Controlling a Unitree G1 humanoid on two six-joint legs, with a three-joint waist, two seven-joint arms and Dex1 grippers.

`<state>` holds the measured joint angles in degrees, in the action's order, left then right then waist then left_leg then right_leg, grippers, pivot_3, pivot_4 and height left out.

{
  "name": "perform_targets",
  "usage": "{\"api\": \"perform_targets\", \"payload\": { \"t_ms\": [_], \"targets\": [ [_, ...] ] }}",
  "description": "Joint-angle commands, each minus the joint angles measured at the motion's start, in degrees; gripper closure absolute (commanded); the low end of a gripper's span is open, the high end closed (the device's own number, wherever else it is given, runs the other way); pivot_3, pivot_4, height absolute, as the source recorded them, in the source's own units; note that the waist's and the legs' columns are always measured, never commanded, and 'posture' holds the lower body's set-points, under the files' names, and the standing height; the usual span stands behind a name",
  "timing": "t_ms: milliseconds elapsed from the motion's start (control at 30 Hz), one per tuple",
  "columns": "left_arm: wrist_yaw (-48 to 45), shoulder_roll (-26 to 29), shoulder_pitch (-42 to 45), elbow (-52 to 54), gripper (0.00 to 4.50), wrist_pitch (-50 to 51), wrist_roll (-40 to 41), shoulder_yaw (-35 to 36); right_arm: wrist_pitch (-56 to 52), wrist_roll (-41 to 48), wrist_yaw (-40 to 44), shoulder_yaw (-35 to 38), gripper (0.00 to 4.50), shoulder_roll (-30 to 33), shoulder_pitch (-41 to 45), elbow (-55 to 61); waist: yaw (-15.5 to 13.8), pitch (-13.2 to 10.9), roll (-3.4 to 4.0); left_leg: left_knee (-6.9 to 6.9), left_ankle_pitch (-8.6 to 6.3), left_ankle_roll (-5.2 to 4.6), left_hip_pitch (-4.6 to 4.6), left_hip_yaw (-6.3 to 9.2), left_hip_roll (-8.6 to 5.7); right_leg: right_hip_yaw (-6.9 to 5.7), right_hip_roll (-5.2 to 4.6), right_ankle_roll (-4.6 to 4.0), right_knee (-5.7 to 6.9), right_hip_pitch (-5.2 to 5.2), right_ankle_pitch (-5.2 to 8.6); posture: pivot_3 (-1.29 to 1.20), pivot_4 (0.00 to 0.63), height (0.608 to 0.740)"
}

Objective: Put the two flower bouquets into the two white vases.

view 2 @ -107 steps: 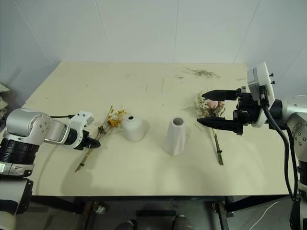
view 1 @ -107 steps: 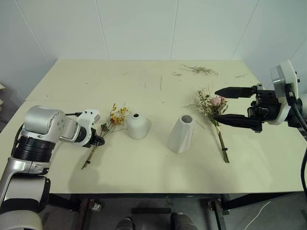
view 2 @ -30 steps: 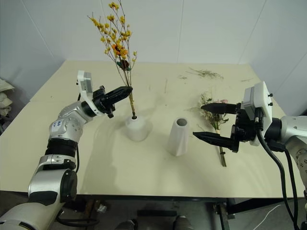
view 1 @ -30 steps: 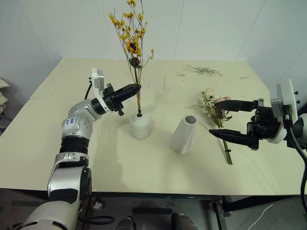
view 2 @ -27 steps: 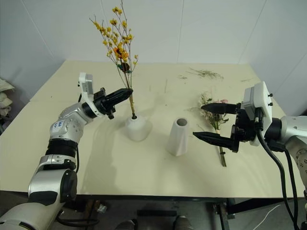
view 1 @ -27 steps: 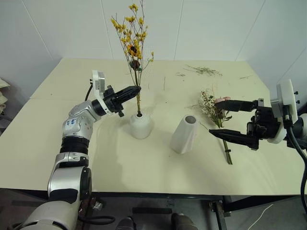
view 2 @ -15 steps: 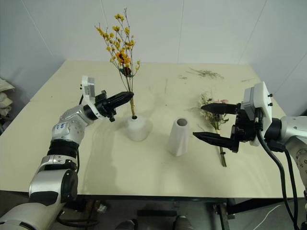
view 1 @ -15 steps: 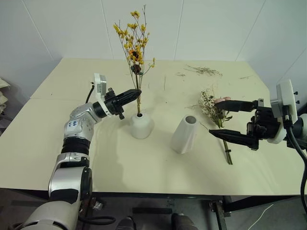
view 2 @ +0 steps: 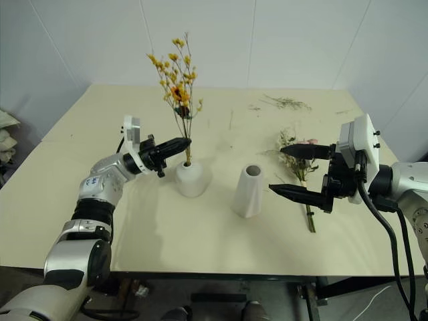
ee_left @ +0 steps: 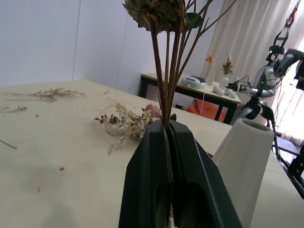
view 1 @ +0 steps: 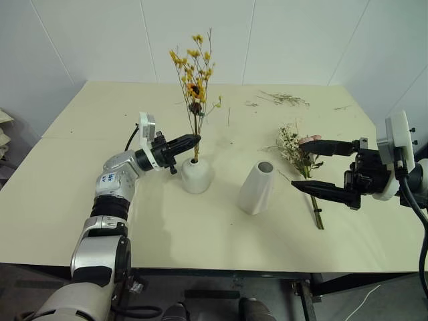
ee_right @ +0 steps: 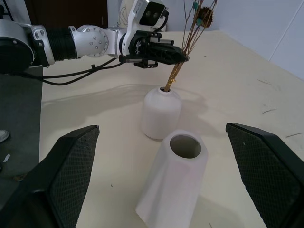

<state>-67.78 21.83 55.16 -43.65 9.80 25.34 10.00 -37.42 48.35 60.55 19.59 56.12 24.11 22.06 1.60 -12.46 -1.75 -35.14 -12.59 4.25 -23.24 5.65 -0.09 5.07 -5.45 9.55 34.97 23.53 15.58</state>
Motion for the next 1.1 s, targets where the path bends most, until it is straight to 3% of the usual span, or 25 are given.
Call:
{"api": "perform_targets", "payload": {
  "t_ms": [33,133,467,533,867,1100],
  "targets": [
    [-0.99,0.17,-0.84,2.62,4.27,1.42,0.24,-0.46,0.85,0.42,-0.07,2.19,0.00,1.10,0.18,1.39,-0.03,0.00,0.00,0.00,0.00,0.00,0.00,0.00,0.00,0.00,0.00,0.00,0.00,0.00,0.00,0.00,0.150,0.740],
    [-0.35,0.09,-0.94,3.32,3.59,2.27,0.57,-0.16,0.87,0.39,0.01,2.09,0.00,1.21,0.49,1.28,-0.08,0.00,0.00,0.00,0.00,0.00,-0.01,0.00,0.00,0.00,0.00,0.00,0.00,0.00,0.00,0.00,0.150,0.740],
    [-1.32,2.35,-1.98,8.68,0.49,5.87,1.66,0.30,1.49,-0.46,0.57,1.32,0.00,1.40,1.71,0.17,0.03,0.00,0.00,0.00,0.00,0.00,-0.01,0.00,0.00,0.00,0.00,0.00,0.00,0.00,0.00,0.00,0.150,0.740],
    [-1.69,2.90,-2.67,9.80,0.08,4.90,1.68,0.81,1.58,-0.64,0.62,1.40,0.00,1.39,1.60,0.11,-0.03,0.00,0.00,0.00,0.00,0.00,0.00,0.00,0.00,0.00,0.00,0.00,0.00,0.00,0.00,0.00,0.150,0.740],
    [-7.05,8.32,-5.10,14.79,0.08,7.98,5.05,2.81,1.77,-2.26,-0.01,1.34,0.00,1.34,0.26,0.00,0.02,0.00,0.00,0.00,0.00,0.00,-0.01,0.00,0.01,-0.01,0.00,-0.01,-0.03,-0.01,0.00,0.00,0.150,0.740],
    [-7.74,10.22,-6.16,14.82,0.08,3.39,3.67,3.13,1.93,-2.90,-0.50,0.93,0.00,0.64,-0.49,0.35,-0.07,0.00,0.01,0.07,-0.01,-0.01,0.01,0.00,0.03,-0.02,0.00,-0.06,-0.03,0.01,0.04,0.00,0.150,0.740]
  ]
}}
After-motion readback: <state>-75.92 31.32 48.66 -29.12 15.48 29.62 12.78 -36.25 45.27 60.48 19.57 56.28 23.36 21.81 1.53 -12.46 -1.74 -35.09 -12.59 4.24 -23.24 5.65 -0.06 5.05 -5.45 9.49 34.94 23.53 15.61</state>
